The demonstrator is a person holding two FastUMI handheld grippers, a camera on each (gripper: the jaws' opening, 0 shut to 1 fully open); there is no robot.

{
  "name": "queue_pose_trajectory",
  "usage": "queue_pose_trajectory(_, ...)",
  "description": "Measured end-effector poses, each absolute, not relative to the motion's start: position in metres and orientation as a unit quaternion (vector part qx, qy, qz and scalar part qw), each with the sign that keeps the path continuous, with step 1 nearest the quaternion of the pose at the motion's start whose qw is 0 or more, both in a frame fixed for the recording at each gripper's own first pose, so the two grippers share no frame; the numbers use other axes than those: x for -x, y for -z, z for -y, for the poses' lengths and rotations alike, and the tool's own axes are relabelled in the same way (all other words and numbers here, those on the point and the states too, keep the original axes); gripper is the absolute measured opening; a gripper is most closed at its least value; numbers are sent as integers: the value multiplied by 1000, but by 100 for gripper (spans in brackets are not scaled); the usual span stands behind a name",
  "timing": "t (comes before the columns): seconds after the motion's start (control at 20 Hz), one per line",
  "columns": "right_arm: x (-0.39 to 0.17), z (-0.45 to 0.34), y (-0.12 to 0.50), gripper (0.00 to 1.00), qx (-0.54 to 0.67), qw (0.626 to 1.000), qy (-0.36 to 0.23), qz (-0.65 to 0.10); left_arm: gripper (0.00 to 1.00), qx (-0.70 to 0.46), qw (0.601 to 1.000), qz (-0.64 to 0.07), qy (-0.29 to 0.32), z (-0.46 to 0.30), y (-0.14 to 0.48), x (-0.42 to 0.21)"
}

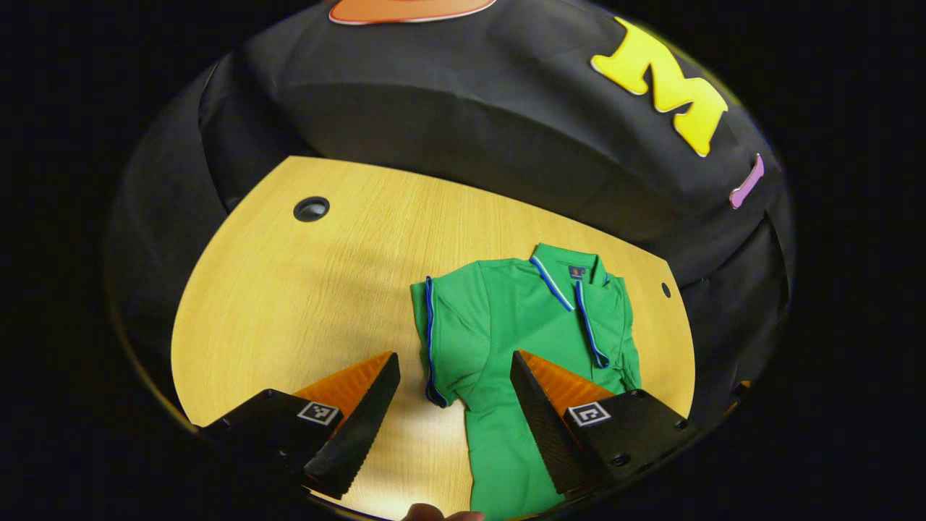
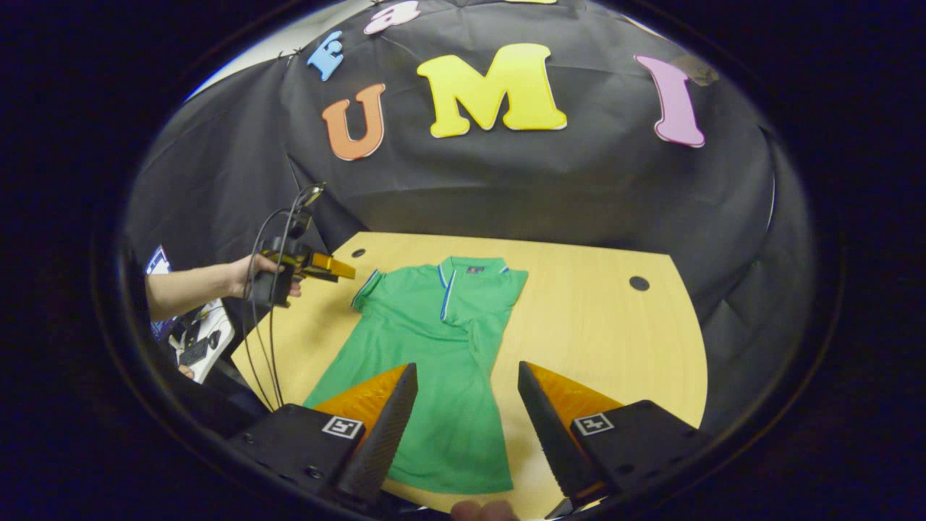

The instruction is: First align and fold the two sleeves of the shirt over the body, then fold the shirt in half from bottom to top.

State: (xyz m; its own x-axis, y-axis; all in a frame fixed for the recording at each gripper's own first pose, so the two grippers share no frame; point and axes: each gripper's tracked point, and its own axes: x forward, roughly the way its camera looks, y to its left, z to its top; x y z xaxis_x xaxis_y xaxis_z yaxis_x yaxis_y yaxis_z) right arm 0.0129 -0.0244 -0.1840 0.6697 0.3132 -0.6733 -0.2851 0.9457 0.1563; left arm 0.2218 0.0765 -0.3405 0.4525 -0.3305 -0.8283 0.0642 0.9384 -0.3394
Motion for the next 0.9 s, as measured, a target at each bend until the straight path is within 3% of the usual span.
queue_pose_trajectory(0.05,-6,24,190,90,-14,911,-164,-377,99,141,833,-521,118,-74,351,-228)
queue_pose_trajectory(0.25,8,34,203,90,-37,905,-144,-399,99,132,809,-558,129,-70,385,-240)
queue_pose_trajectory(0.3,7,38,205,85,-47,904,-134,-402,99,121,804,-568,131,-70,393,-242)
queue_pose_trajectory(0.35,8,45,205,90,-53,905,-125,-403,99,108,799,-577,129,-70,400,-243)
queue_pose_trajectory(0.45,5,55,202,89,-66,907,-109,-401,100,82,789,-595,131,-71,411,-241)
queue_pose_trajectory(0.55,4,61,201,85,-92,907,-94,-401,95,65,779,-610,131,-70,416,-239)
queue_pose_trajectory(0.65,4,65,204,89,-115,904,-82,-404,81,54,776,-615,127,-71,419,-243)
queue_pose_trajectory(0.75,5,67,210,85,-135,899,-75,-410,31,44,775,-620,114,-74,419,-246)
queue_pose_trajectory(0.8,5,68,215,89,-144,895,-71,-415,31,42,776,-619,110,-74,418,-249)
queue_pose_trajectory(0.85,5,71,220,90,-149,893,-64,-419,12,44,775,-622,107,-73,417,-250)
queue_pose_trajectory(0.9,5,75,223,85,-149,892,-57,-423,8,50,774,-622,108,-71,410,-253)
